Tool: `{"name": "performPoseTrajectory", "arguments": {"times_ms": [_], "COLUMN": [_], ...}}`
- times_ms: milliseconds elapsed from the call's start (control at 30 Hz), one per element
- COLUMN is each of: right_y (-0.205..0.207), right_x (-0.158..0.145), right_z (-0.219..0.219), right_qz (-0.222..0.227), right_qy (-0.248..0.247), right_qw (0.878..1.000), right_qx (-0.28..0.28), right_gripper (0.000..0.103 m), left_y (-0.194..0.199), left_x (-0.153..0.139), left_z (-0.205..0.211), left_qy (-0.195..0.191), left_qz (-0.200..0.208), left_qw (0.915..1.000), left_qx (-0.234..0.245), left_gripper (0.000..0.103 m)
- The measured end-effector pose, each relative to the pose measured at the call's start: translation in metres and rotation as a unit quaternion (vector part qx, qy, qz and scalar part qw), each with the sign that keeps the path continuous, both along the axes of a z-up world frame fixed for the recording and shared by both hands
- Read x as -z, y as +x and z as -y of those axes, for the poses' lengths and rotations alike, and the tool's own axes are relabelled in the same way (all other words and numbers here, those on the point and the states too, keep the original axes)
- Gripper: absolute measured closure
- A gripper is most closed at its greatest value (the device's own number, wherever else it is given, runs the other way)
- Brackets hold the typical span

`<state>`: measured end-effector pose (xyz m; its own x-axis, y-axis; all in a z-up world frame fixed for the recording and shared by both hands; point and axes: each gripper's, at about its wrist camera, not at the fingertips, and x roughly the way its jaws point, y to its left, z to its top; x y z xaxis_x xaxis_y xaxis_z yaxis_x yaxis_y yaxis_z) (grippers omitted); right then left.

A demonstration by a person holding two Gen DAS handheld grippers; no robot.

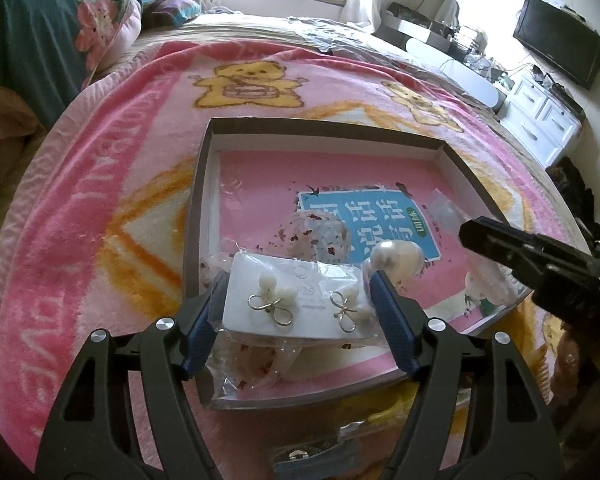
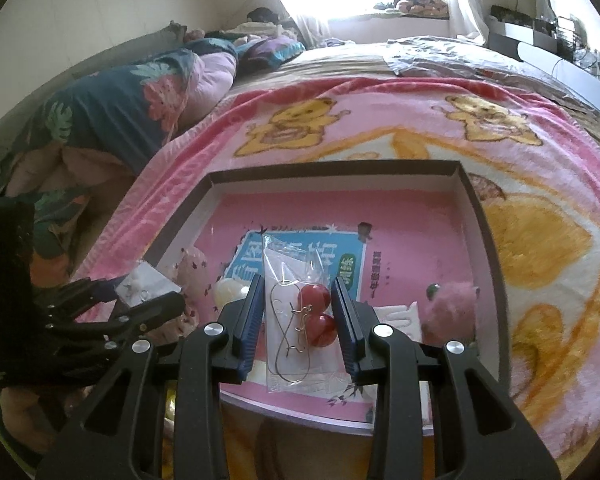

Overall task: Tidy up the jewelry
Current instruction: 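Carry both earring bags into the box and open both tools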

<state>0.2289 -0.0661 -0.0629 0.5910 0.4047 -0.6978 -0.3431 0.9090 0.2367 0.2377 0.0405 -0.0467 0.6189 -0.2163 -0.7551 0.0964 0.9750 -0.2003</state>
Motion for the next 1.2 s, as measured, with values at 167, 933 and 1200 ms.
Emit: {"name": "performPoseTrajectory", "arguments": {"times_ms": [167,933,1200], "right_y": [-0.001,-0.015,-0.045], "right_x": [0.005,0.002,-0.026], "right_z": [-0.003,-0.004,0.012], "right_qz": [-0.006,-0.010,0.033], "right_qy": [-0.001,-0.005,0.006], "right_qw": [1.000,1.000,0.999], "right_qx": [0.000,-0.005,0.009], "right_gripper": [0.070,0.051,0.025], "left_y": [-0.003,-0.019,-0.031], "left_x": [-0.002,-0.034,-0.054], "left_z": [-0.001,-0.016,-0.020], "left_qy": [0.001,0.005,-0.003], "left_qz": [0.000,0.029,0.046], "left_qw": [1.0000,0.9995,0.9987], "left_qx": [0.003,-0.014,-0.022], "left_gripper": [0.038,0.027,0.016]}}
